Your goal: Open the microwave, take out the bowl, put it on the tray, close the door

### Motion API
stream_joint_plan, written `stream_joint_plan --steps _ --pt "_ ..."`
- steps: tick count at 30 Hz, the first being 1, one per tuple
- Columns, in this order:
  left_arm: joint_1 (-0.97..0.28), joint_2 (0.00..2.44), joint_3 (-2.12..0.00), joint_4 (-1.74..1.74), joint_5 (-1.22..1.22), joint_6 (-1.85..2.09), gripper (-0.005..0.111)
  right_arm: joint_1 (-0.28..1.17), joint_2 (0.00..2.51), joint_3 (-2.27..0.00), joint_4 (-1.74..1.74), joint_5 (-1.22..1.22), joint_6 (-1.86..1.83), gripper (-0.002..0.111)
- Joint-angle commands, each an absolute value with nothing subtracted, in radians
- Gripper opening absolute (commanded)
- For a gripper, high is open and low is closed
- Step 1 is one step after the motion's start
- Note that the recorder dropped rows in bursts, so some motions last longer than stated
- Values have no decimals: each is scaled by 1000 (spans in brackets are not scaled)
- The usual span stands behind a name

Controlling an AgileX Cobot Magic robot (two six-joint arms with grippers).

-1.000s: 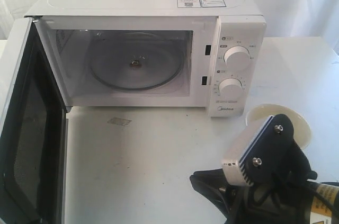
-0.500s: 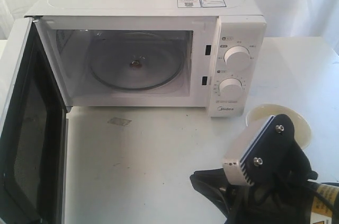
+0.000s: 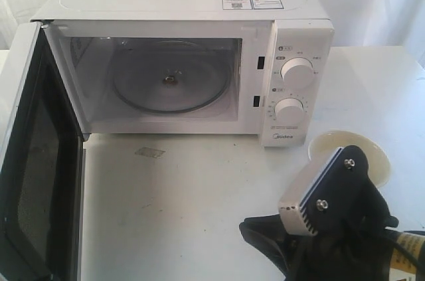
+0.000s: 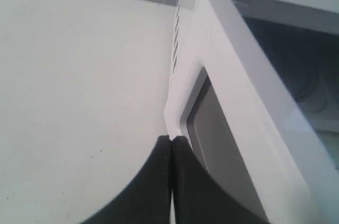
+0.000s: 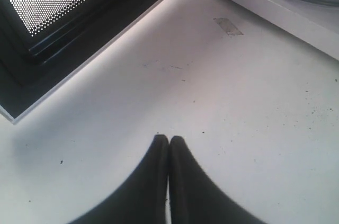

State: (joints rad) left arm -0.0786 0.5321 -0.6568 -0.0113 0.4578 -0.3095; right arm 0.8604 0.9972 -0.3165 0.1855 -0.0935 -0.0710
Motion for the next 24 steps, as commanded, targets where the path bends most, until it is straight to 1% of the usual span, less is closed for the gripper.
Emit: stream_joint_plan --steps 1,3,6,8,11,15,20,24 --pt "-83 589 -663 -32 511 -269 0 865 990 -304 186 -67 -67 0" --pt "-83 611 -663 -46 614 -250 0 865 990 -301 186 -69 -67 0" --pt "-83 654 -663 -111 660 -170 0 865 990 -301 186 -77 -67 0" --pt "-83 676 -663 -175 640 -104 0 865 990 -301 186 -77 -67 0" --pt "-83 736 -663 -371 624 108 0 865 990 -301 186 -86 -67 0" --pt "-83 780 -663 -412 614 145 0 865 990 -301 186 -98 -49 0" --pt "-83 852 -663 -507 535 255 0 865 990 -301 186 -131 -47 0" --pt "-83 915 -663 -664 497 421 0 876 982 -301 186 -198 -41 0"
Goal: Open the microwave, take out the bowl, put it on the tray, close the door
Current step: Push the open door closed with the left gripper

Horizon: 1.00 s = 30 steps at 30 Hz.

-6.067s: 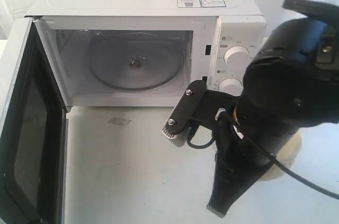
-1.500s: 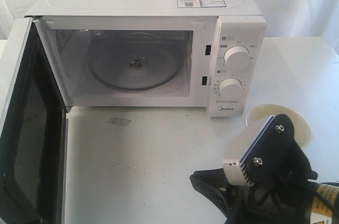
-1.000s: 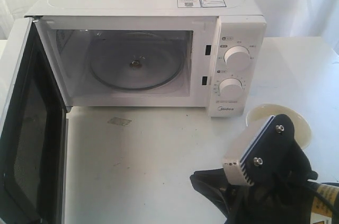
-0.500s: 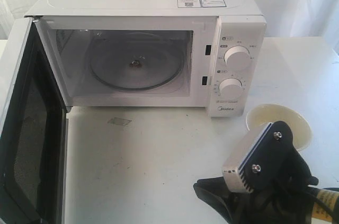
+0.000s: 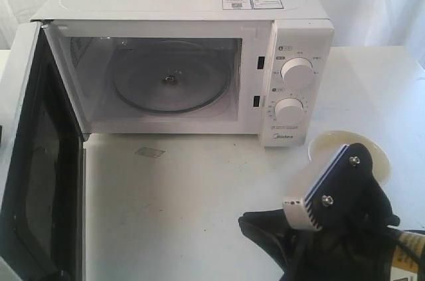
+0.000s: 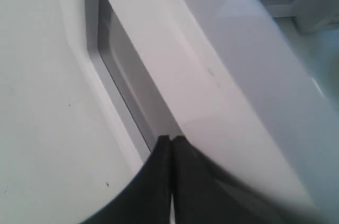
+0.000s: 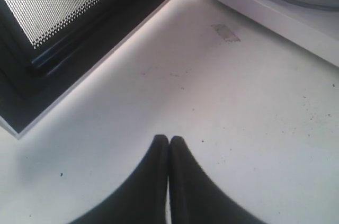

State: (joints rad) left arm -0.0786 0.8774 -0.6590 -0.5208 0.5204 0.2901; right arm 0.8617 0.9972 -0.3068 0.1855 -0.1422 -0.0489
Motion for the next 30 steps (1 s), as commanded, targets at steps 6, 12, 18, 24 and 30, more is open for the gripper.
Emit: stream_joint_plan --steps 6,12,18,24,30 --pt "-109 1012 -663 -881 448 667 0 983 872 -301 183 -187 -18 0" --pt "-290 1102 -663 -946 254 764 0 1099 770 -301 183 -182 11 0" --pt "-428 1156 -683 -946 96 768 0 1167 758 -301 183 -155 -6 0" --pt "-522 1214 -745 -937 60 800 0 1185 760 -301 183 -165 -6 0" --pt "-531 1229 -752 -937 -10 806 0 1185 760 -301 183 -137 -6 0"
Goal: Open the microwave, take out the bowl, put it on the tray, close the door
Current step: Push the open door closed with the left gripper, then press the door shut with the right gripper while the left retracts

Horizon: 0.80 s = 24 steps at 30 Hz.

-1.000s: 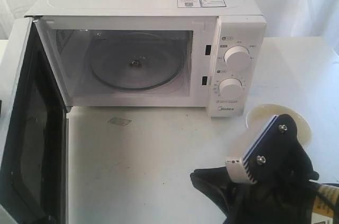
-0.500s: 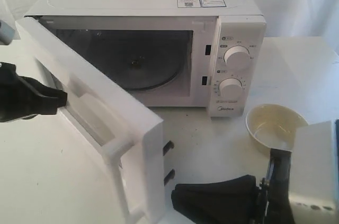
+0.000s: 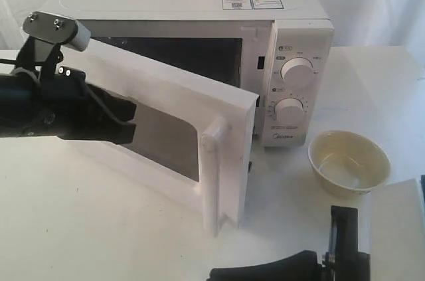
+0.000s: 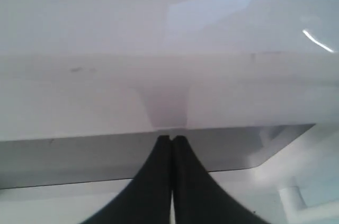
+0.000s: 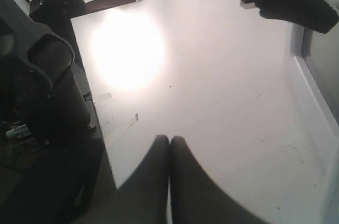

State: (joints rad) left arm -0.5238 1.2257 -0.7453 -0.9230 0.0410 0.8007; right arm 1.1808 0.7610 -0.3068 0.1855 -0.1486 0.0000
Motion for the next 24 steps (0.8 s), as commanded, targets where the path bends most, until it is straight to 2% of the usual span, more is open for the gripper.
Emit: stream_joint_plan --steps 1,5,13,17,24 --pt "-531 1231 -752 -937 -36 800 0 1185 760 -301 183 -144 -6 0" --pt "-531 1249 -763 -926 -134 787 0 1185 760 -301 183 -189 -6 0" --pt "-531 1284 -793 -901 -167 782 0 1241 856 -301 175 -360 51 0" --pt "-531 1301 -806 -901 -166 778 0 1296 956 -301 157 -508 60 0" --pt "-531 1305 -852 -901 -84 766 0 1304 1092 -301 204 -796 37 0"
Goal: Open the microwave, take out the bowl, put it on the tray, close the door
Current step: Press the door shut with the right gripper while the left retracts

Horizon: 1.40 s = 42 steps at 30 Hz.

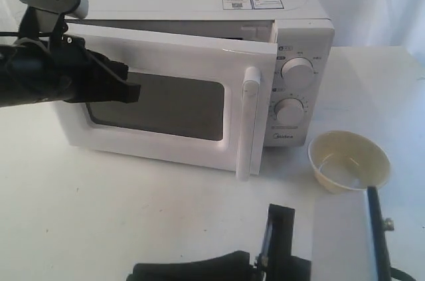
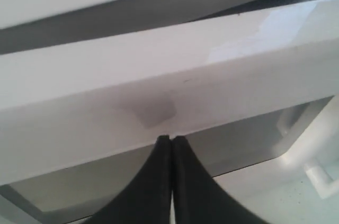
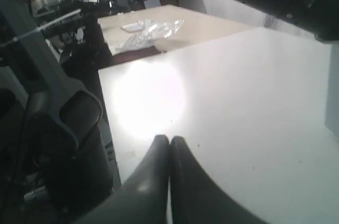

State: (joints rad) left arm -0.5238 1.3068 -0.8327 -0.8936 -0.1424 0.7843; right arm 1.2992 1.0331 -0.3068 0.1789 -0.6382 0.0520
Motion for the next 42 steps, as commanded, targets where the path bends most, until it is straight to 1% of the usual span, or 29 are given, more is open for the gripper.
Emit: stream_joint_plan --steps 1,6,9,13,17,21,28,42 --pt "-531 1303 -852 -901 -69 766 0 1304 1109 -301 225 -824 25 0" --pt "-531 1280 -850 -896 30 766 0 1304 1179 -301 426 -907 -117 0" --pt "-531 1256 -850 -896 60 766 0 1304 1219 -301 537 -1034 -204 0" --pt "-531 1216 -808 -896 64 766 0 1304 1283 -305 616 -1221 -232 0" --pt "-531 1173 -722 -898 -22 727 0 1300 1361 -343 658 -1221 -296 0" --pt "-531 1118 -641 -900 -86 676 0 1270 1448 -427 665 -1221 -384 0" --pt "-531 1028 -552 -902 -87 665 0 1158 1560 -555 754 -1221 -439 0" --pt "-531 970 -537 -902 -52 649 0 976 1756 -732 767 -1221 -390 0"
